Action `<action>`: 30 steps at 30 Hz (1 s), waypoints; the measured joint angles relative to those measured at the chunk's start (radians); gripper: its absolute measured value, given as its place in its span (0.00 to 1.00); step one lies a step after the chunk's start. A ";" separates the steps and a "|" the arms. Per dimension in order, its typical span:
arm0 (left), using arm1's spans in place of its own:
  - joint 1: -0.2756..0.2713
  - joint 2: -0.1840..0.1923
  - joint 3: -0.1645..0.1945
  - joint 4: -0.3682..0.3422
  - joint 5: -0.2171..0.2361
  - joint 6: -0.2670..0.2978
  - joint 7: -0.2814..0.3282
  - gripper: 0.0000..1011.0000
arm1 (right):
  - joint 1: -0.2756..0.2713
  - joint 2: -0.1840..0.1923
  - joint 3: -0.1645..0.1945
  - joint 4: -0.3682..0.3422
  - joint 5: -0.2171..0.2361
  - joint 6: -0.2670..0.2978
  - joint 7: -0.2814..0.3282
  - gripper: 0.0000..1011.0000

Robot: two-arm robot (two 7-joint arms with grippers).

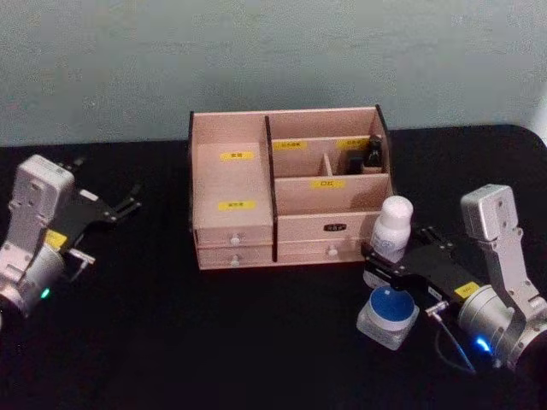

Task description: Pick up the facial cleanser and watermelon frost from the table and place them into the tiered storage box.

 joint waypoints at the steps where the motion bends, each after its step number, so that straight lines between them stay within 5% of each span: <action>1: 0.000 0.000 0.000 0.000 0.000 0.000 0.000 0.99 | 0.000 0.000 0.000 0.000 0.000 0.000 0.000 0.88; 11: 0.000 0.000 0.000 0.000 0.000 0.000 0.000 0.99 | -0.001 0.001 0.000 -0.001 0.002 -0.002 0.000 0.60; 30: 0.000 0.000 0.000 0.000 0.000 0.000 0.000 0.99 | -0.001 0.002 0.000 -0.002 0.003 -0.003 0.000 0.59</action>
